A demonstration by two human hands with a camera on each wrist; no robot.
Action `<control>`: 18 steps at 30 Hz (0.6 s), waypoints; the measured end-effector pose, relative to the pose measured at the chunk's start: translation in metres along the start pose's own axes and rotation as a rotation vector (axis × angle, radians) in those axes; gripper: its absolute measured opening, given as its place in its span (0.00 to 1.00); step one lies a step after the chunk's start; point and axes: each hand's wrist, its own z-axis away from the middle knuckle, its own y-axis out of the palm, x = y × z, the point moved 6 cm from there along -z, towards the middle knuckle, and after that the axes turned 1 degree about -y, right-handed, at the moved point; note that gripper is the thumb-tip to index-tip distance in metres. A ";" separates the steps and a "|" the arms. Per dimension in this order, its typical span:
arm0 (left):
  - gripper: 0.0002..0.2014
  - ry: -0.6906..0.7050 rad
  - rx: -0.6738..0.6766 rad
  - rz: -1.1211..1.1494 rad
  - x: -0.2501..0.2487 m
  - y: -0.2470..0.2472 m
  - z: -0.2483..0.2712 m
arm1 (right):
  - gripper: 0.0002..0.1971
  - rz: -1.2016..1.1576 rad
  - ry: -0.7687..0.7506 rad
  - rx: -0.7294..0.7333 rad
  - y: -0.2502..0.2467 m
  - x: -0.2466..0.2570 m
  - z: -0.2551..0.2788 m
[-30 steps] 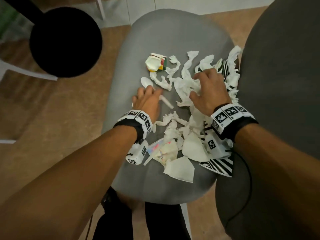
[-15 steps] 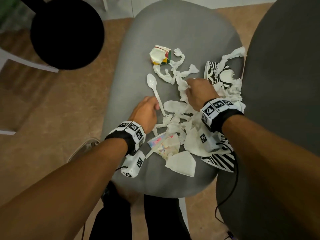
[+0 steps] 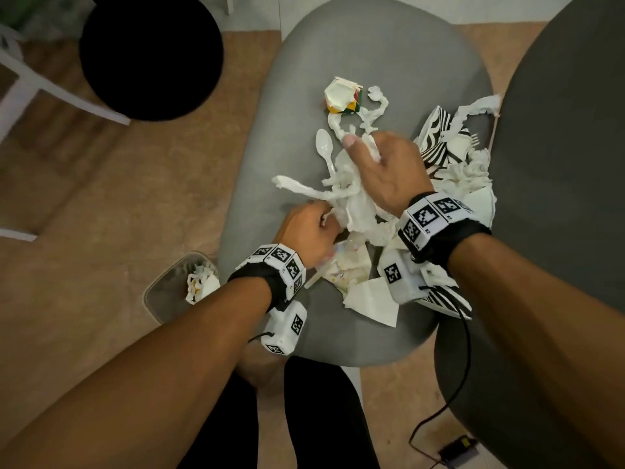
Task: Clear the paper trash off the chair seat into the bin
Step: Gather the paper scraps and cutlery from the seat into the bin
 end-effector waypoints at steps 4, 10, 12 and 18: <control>0.16 -0.051 -0.145 0.095 0.014 -0.034 0.012 | 0.13 -0.026 0.024 0.049 0.027 0.005 0.011; 0.10 -0.199 -0.229 0.116 0.044 -0.062 0.032 | 0.14 -0.038 0.038 0.108 0.052 0.033 0.025; 0.07 -0.208 -0.236 0.113 0.052 -0.068 0.041 | 0.22 -0.022 0.079 0.112 0.058 0.045 0.029; 0.19 -0.200 -0.303 0.120 0.084 -0.084 0.063 | 0.29 -0.014 0.014 0.160 0.084 0.086 0.035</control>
